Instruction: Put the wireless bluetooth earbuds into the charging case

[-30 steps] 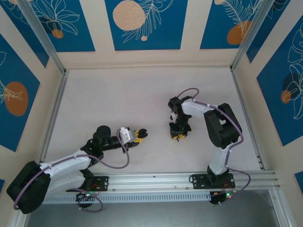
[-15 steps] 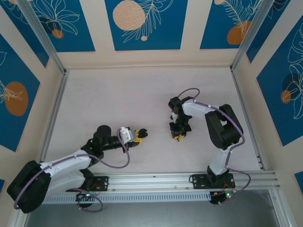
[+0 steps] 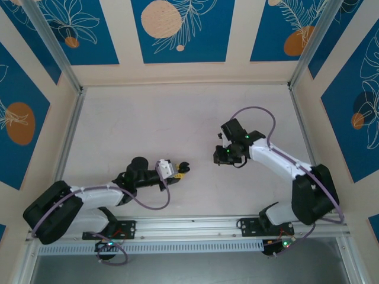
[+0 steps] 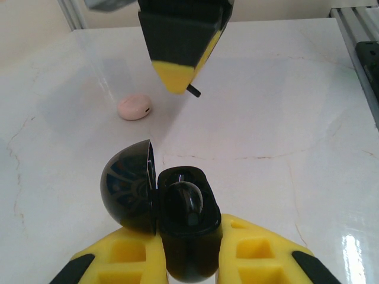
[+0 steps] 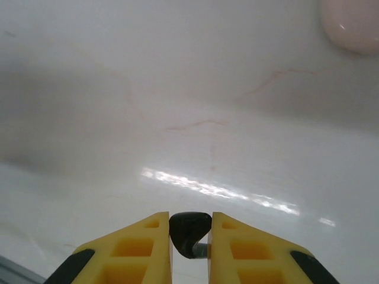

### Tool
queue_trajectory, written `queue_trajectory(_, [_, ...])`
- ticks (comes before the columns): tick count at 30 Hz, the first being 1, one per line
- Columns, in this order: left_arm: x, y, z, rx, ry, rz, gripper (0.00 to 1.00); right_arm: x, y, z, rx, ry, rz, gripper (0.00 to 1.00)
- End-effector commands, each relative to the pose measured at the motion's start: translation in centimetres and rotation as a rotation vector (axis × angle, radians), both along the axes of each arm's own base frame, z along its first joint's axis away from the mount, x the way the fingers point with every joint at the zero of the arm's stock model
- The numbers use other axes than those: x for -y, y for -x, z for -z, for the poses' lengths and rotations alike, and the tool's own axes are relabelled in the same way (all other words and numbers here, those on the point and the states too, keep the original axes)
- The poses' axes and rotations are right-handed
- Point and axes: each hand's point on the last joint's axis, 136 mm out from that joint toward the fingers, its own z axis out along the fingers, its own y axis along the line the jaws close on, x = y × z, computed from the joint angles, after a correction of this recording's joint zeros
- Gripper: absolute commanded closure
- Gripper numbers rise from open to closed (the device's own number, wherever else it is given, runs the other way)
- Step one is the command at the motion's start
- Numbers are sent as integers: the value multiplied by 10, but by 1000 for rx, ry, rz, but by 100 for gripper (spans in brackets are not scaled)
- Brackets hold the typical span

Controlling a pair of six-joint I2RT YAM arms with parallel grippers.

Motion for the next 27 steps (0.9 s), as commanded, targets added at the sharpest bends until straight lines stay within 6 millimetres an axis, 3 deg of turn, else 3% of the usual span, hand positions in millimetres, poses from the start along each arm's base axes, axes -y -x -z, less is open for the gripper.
queue_trajectory(1, [13, -11, -26, 95, 76, -18, 95, -22, -6, -24, 89, -175, 35, 82])
queue_trajectory(10, [25, -22, -26, 124, 110, -45, 95, -39, 1, -62, 233, -368, 65, 81])
queue_trajectory(27, [32, -30, -36, 148, 176, -86, 95, -78, 9, -81, 317, -484, 42, 81])
